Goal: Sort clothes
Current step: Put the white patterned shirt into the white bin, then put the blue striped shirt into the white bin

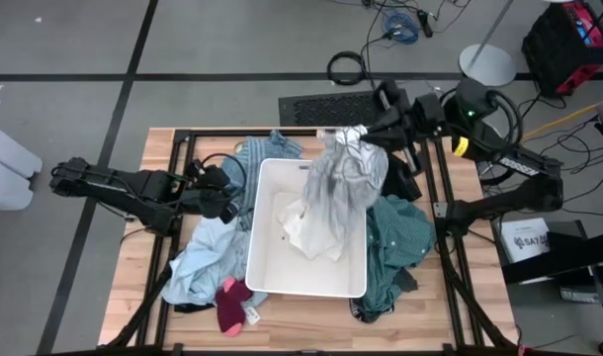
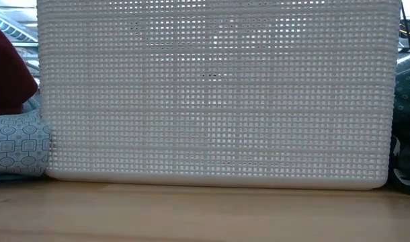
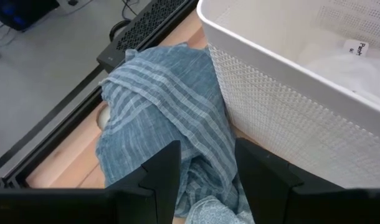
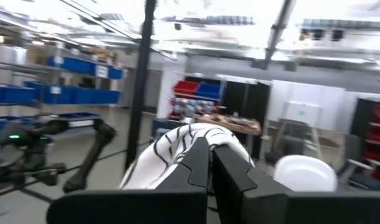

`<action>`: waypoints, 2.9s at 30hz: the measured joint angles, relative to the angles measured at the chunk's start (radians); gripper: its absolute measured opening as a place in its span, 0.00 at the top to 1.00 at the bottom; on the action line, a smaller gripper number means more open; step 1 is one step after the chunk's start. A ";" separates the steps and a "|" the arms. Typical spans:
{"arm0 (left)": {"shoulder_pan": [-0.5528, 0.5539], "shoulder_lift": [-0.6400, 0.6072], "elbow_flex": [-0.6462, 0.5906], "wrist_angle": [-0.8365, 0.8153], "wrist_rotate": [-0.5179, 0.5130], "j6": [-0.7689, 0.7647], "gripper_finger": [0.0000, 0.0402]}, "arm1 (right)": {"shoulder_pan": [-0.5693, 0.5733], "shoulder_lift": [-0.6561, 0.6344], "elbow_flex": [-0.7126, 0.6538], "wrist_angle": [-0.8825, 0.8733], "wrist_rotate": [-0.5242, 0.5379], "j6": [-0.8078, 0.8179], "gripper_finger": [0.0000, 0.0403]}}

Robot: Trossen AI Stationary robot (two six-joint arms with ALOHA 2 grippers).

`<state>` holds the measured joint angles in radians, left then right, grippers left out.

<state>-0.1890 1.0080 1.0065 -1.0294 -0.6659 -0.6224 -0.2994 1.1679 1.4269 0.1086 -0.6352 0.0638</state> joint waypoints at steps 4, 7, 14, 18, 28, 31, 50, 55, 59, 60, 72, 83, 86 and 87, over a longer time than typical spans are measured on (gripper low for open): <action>0.000 0.000 0.000 0.000 0.000 0.000 0.60 | 0.046 0.007 0.000 -0.001 0.001 -0.013 1.00; 0.000 0.000 0.000 0.000 0.000 0.000 0.60 | 0.078 0.025 0.000 -0.002 0.003 -0.024 1.00; 0.000 0.000 0.000 0.008 0.000 0.000 0.60 | 0.147 0.116 0.000 0.034 0.007 -0.028 1.00; 0.000 0.000 0.000 0.016 0.000 0.000 0.60 | 0.165 0.168 0.000 0.083 0.007 -0.028 1.00; 0.000 0.000 0.000 0.019 0.004 0.000 0.60 | 0.156 0.256 0.000 0.025 0.006 0.006 1.00; 0.000 0.000 0.000 0.019 0.004 0.000 0.60 | 0.148 0.259 0.000 -0.067 0.019 0.005 1.00; 0.000 0.000 0.000 0.019 0.004 0.001 0.60 | 0.126 0.315 0.001 -0.629 0.277 -0.057 1.00; 0.000 0.000 0.000 0.018 0.005 0.002 0.60 | 0.129 0.365 0.001 -0.695 0.282 -0.053 1.00; 0.000 0.000 0.000 0.018 0.005 0.003 0.60 | 0.131 0.402 0.001 -0.750 0.295 -0.065 1.00; 0.000 0.000 0.000 0.018 0.005 0.003 0.60 | 0.131 0.410 0.001 -0.769 0.297 -0.072 1.00; 0.000 0.000 0.000 0.018 0.005 0.009 0.60 | 0.131 0.488 0.001 -0.854 0.298 -0.186 0.86; 0.000 0.000 0.000 0.018 0.005 0.011 0.60 | 0.133 0.474 0.091 -0.937 0.403 -0.238 0.67; 0.000 0.000 0.000 0.018 0.008 0.009 0.60 | 0.133 0.473 0.165 -0.984 0.402 -0.239 0.66; 0.000 0.000 0.000 0.018 0.008 0.009 0.60 | 0.133 0.473 0.192 -1.001 0.402 -0.242 0.66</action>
<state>-0.1890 1.0077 1.0065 -1.0117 -0.6582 -0.6134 -0.1661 1.6413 1.6185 -0.8927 -0.2329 -0.1784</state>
